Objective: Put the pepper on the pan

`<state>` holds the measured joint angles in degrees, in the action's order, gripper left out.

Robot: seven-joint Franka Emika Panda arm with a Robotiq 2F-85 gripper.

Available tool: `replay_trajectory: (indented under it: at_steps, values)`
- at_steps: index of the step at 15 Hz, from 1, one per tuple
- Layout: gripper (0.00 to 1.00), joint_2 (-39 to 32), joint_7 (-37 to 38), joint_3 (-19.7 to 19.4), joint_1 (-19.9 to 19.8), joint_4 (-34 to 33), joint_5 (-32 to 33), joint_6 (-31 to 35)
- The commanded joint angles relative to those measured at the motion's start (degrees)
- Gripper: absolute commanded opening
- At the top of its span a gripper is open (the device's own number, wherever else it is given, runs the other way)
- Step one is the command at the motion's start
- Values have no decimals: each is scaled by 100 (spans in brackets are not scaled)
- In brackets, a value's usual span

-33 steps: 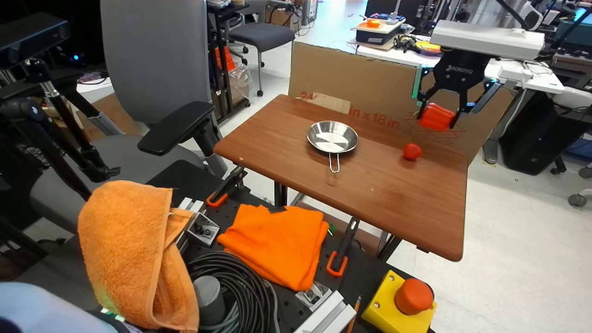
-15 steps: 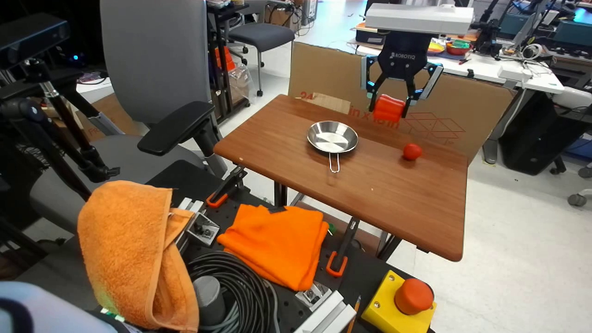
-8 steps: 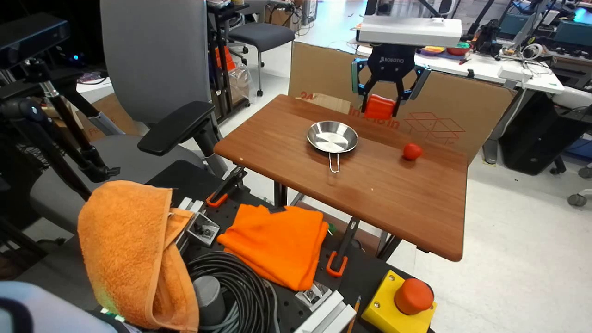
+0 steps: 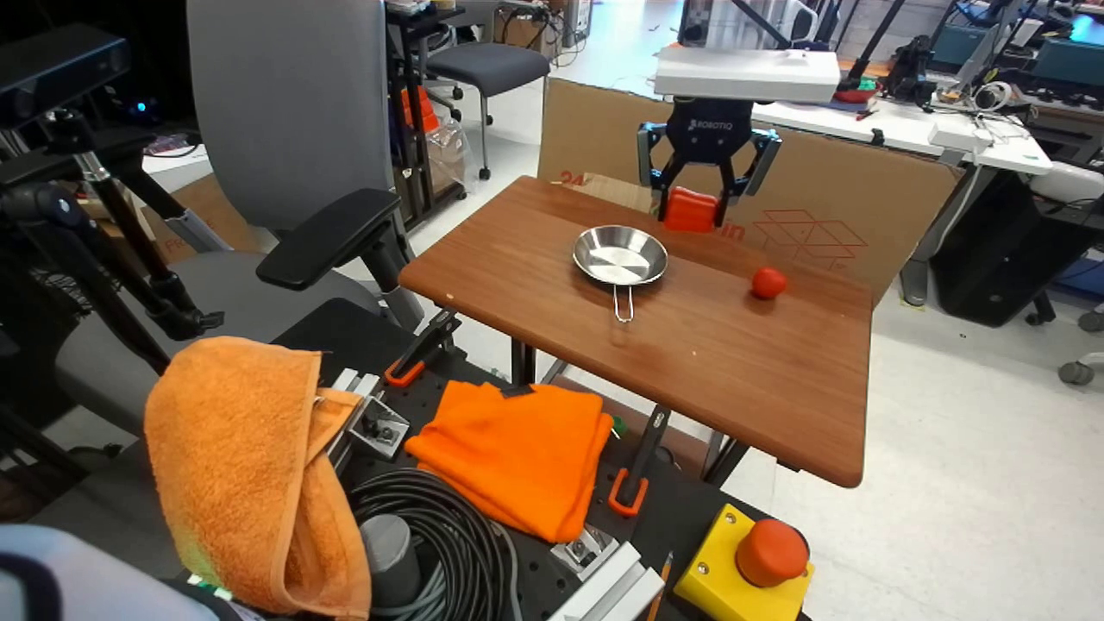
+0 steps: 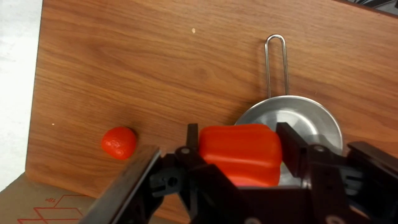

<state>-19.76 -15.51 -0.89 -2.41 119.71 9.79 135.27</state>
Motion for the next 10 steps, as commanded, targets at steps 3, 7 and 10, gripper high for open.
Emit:
replay_trajectory:
  at_steps: [3,7,10]
  values:
    - [38,224,184,6,237,289,479,76]
    - [38,222,28,100,332,288,561,18]
    - [38,264,-356,273,252,344,356,107]
